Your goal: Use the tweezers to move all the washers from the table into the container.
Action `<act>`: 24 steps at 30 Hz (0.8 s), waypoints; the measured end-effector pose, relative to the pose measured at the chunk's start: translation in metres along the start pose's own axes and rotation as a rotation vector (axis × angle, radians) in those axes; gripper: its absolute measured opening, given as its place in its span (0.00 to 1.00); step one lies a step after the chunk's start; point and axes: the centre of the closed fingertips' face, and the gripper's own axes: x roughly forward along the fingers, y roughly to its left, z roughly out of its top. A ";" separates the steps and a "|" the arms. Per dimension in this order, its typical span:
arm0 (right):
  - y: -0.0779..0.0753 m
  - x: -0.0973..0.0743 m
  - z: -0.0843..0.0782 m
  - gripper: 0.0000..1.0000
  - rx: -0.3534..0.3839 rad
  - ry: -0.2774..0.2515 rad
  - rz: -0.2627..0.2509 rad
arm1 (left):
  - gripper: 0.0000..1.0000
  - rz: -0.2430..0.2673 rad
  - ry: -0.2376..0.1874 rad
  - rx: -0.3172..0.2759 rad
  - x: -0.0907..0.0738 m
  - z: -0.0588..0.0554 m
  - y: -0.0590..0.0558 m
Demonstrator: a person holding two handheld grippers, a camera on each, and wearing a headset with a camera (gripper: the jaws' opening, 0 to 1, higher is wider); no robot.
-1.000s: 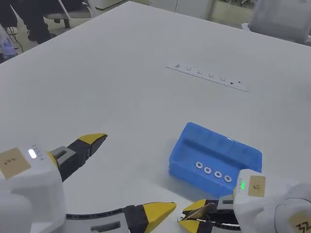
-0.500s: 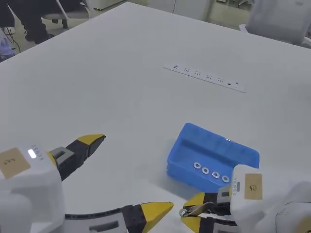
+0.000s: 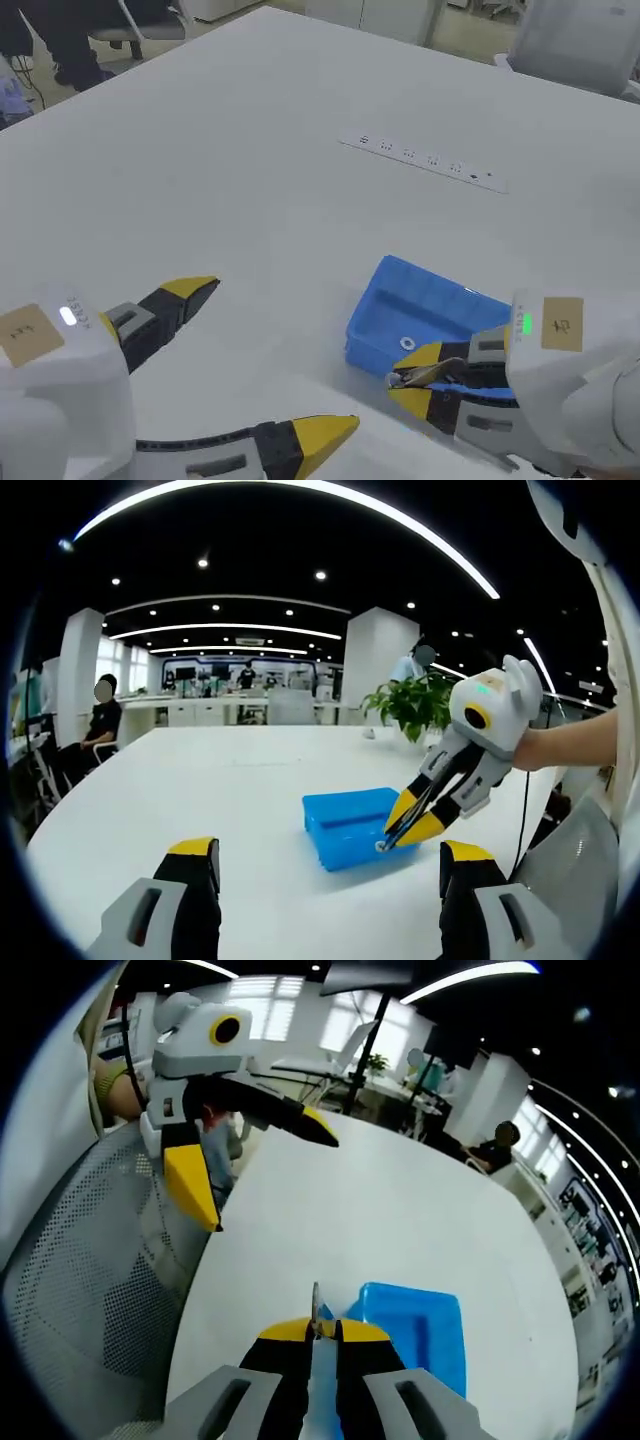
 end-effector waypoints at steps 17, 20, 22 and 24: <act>-0.058 0.010 -0.012 0.04 0.268 -0.055 -0.078 | 0.92 0.001 0.015 0.004 -0.001 -0.004 0.000; -0.065 0.015 -0.015 0.04 0.370 -0.079 -0.043 | 0.91 -0.003 0.027 -0.001 0.000 -0.006 -0.001; -0.069 0.018 -0.018 0.05 0.376 -0.070 -0.032 | 0.90 -0.004 0.034 0.001 0.000 -0.007 -0.001; -0.072 0.023 -0.022 0.05 0.396 -0.052 -0.023 | 0.90 -0.013 0.039 -0.003 0.000 -0.008 -0.003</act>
